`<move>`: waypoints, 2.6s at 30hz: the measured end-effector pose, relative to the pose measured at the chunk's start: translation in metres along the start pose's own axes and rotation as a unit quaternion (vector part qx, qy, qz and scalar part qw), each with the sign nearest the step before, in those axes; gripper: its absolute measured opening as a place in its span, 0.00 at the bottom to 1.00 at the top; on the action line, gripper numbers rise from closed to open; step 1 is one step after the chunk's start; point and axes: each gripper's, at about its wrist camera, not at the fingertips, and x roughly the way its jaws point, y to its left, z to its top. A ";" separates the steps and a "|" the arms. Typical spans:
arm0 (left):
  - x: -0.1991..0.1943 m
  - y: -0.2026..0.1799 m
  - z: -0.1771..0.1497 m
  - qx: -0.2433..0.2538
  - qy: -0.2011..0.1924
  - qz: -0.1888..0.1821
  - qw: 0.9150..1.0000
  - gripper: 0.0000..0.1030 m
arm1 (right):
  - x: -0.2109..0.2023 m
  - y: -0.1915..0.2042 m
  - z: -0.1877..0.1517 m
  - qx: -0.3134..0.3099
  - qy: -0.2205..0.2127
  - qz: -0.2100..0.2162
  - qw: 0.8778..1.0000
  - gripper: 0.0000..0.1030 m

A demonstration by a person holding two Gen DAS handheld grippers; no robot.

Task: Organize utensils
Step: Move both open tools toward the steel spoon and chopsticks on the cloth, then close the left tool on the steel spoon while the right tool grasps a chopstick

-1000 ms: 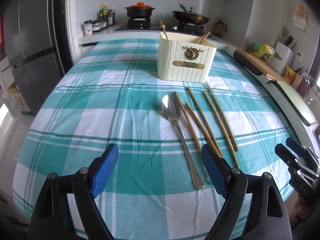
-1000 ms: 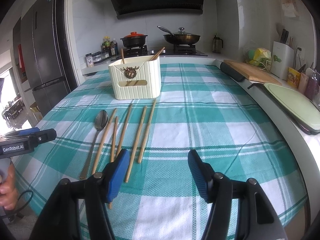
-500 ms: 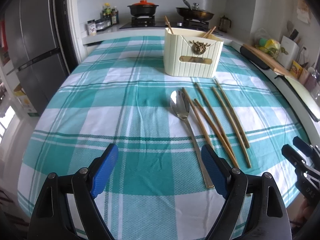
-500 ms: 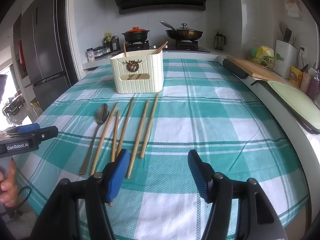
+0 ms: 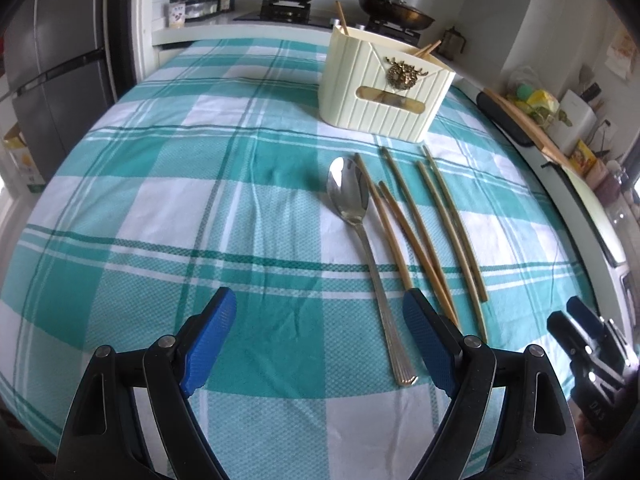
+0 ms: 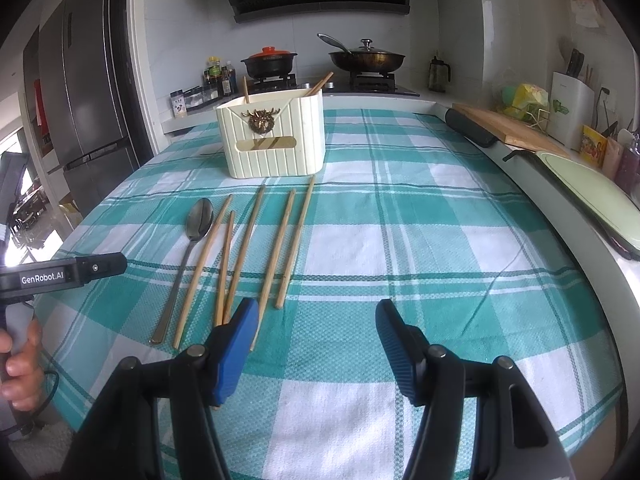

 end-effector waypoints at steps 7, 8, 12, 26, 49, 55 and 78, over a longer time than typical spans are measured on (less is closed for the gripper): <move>0.030 -0.016 0.025 0.027 0.006 0.006 1.000 0.84 | 0.000 0.000 -0.001 -0.001 -0.004 0.002 1.000 0.60; 0.036 -0.019 0.027 0.032 0.007 0.012 0.999 0.84 | 0.000 -0.001 -0.001 0.001 -0.004 0.001 1.000 0.60; 0.060 -0.025 0.030 0.050 0.015 0.048 0.997 0.84 | 0.002 -0.008 0.008 0.004 -0.004 0.002 1.000 0.60; 0.076 -0.023 0.022 0.064 0.018 0.086 0.994 0.85 | 0.142 0.004 0.073 -0.013 0.134 0.072 0.988 0.23; 0.068 0.003 0.019 0.059 0.031 0.094 0.993 0.88 | 0.058 -0.065 0.005 0.032 0.130 -0.052 0.990 0.09; 0.074 -0.005 0.026 0.102 0.060 0.042 0.992 0.88 | 0.061 -0.064 0.013 0.006 0.135 -0.030 0.990 0.43; 0.114 -0.029 0.071 0.167 0.077 0.017 0.983 0.82 | 0.140 -0.077 0.076 -0.047 0.211 0.028 0.976 0.43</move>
